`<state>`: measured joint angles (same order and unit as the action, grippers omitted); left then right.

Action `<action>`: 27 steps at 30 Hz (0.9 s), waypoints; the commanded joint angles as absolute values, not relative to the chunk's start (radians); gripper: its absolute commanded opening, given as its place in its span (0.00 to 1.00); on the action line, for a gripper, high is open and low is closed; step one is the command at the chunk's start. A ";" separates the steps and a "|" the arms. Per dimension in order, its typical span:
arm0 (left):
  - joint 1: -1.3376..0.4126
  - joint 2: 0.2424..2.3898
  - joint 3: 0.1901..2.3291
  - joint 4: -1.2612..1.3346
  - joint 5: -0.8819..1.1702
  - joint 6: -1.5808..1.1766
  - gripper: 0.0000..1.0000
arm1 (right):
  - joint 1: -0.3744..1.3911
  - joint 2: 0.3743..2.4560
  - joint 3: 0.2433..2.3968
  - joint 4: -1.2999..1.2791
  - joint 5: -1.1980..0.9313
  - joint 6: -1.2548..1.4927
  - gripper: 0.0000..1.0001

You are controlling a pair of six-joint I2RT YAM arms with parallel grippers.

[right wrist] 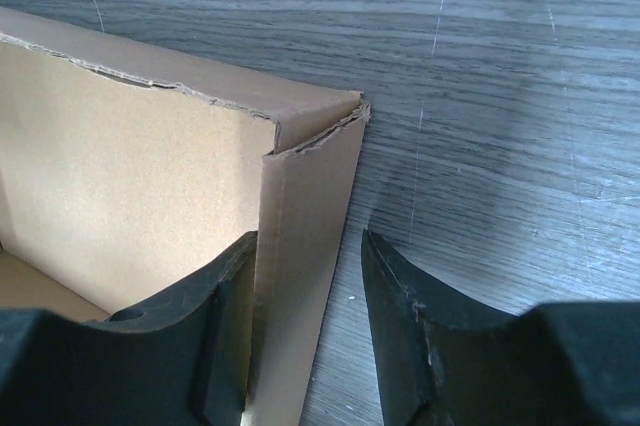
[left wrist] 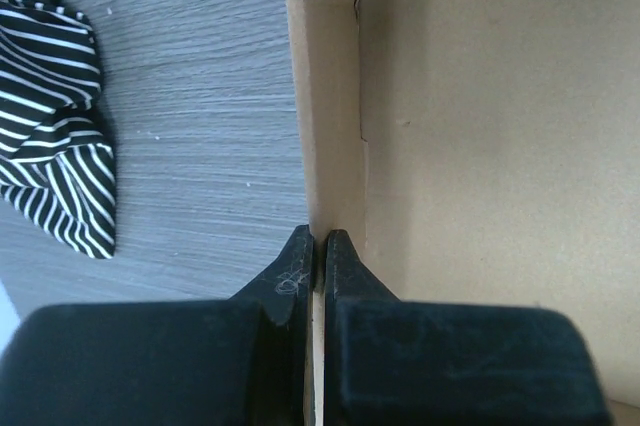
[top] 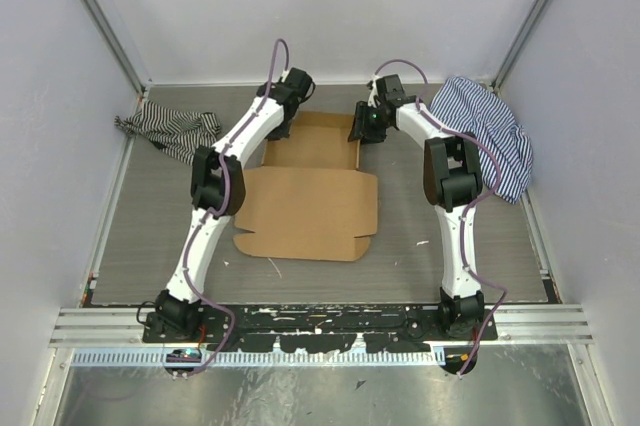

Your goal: Fold the paper box

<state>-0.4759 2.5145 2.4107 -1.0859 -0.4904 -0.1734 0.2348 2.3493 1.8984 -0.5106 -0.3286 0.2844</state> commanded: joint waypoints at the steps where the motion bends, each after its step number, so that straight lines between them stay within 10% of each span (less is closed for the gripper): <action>1: -0.494 2.532 2.425 -1.136 -0.627 -0.113 0.00 | 0.248 2.320 1.893 -0.541 -0.303 0.287 0.50; 27: -0.503 2.527 2.307 -1.110 -0.475 -0.171 0.24 | 0.258 2.331 1.895 -0.540 -0.324 0.286 0.51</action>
<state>-0.5022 2.5149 2.3638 -1.0870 -0.5564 -0.1425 0.2443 2.3493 1.8984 -0.5087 -0.3271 0.2871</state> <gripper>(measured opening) 0.232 0.513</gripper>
